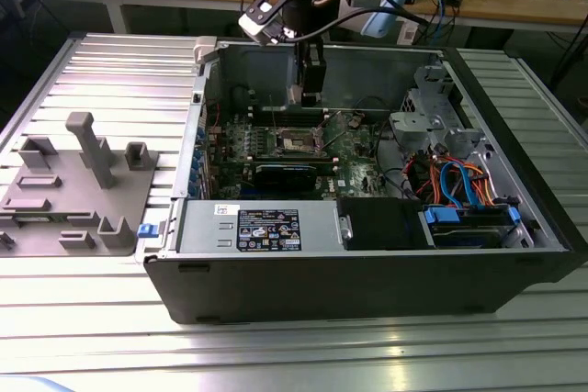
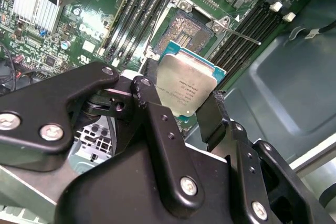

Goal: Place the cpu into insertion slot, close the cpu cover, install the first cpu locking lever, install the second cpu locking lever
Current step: 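Place the cpu into insertion slot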

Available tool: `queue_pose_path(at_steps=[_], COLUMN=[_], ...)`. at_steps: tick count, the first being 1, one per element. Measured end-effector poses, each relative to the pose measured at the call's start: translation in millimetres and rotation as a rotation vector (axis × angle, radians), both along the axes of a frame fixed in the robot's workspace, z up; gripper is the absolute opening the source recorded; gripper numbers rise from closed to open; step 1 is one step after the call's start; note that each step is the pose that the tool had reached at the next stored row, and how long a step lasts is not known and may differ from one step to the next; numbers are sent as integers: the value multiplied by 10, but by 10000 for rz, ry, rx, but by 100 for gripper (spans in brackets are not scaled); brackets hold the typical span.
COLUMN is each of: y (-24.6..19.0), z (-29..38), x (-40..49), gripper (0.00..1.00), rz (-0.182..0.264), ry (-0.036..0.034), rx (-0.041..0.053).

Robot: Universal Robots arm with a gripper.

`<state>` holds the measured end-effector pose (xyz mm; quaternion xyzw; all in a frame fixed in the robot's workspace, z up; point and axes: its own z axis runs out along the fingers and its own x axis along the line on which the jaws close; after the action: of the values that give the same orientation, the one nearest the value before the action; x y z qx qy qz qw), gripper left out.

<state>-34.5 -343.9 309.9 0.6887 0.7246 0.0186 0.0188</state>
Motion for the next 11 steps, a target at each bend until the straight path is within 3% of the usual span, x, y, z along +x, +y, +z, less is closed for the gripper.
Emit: queue_pose_path(at_steps=[4,11], y=[1,34], z=[-29,-184], x=[0,0], gripper=[54,54], rz=[-10,-333], ry=[-171,-172], rx=[-12,-17])
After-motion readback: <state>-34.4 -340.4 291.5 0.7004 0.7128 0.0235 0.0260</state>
